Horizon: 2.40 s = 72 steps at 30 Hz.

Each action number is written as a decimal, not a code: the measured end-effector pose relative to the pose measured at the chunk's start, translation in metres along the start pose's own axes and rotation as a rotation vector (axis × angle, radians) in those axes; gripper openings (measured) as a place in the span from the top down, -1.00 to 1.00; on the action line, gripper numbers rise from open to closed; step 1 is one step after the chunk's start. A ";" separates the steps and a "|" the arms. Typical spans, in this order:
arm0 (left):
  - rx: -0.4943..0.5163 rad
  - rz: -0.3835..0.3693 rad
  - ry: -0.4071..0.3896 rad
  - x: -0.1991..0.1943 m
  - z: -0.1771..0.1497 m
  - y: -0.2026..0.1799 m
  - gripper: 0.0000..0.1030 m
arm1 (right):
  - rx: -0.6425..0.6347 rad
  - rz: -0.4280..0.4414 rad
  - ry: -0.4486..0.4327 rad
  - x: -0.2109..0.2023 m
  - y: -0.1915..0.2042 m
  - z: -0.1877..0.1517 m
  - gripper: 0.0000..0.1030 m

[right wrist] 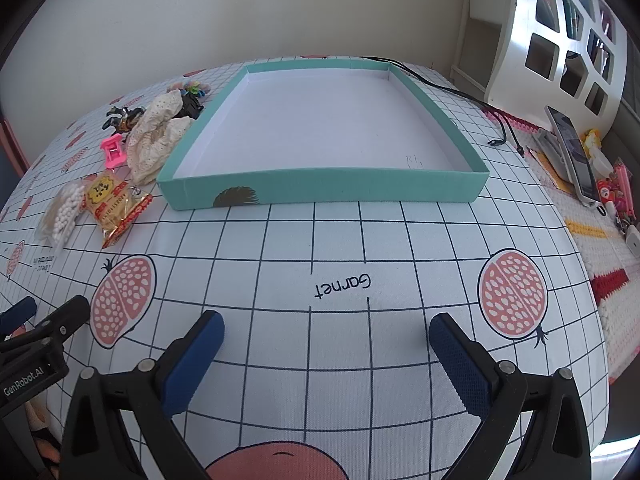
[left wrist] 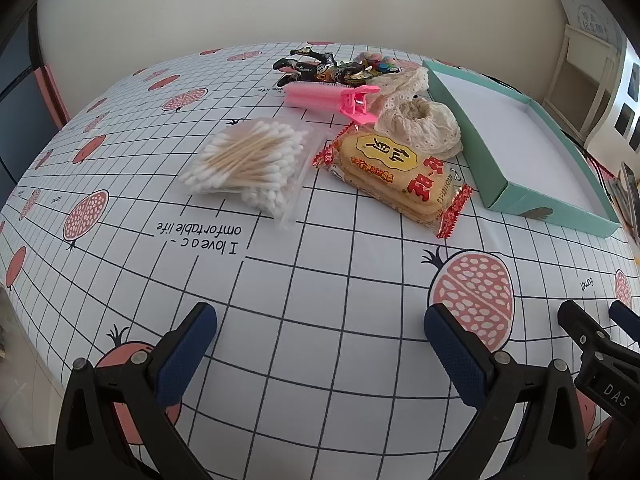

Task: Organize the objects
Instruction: 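Move both tools toward the cotton swab bag and snack packet, then grasp the cotton swab bag with the left tool while the right tool grasps the snack packet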

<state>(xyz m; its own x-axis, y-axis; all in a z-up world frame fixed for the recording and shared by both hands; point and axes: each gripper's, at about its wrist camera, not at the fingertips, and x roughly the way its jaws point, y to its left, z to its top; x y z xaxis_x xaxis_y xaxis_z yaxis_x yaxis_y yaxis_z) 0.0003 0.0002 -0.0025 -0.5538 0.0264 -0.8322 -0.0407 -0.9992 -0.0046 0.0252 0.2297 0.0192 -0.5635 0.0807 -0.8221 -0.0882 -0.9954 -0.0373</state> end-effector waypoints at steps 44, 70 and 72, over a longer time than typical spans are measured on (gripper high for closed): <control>-0.098 -0.087 0.056 -0.032 0.147 0.057 -1.00 | -0.303 0.216 0.047 -0.041 0.105 0.128 -1.00; -0.134 -0.124 0.309 0.049 0.141 0.066 -1.00 | -0.489 0.237 0.251 0.044 0.176 0.105 -1.00; -0.128 -0.122 0.324 0.052 0.139 0.065 -1.00 | -0.482 0.232 0.260 0.048 0.176 0.104 -1.00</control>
<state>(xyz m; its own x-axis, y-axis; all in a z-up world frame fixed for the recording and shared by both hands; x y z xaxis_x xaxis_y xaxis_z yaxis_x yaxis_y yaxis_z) -0.1466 -0.0591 0.0305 -0.2583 0.1552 -0.9535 0.0252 -0.9856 -0.1673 -0.1026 0.0640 0.0322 -0.2983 -0.0964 -0.9496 0.4301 -0.9017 -0.0436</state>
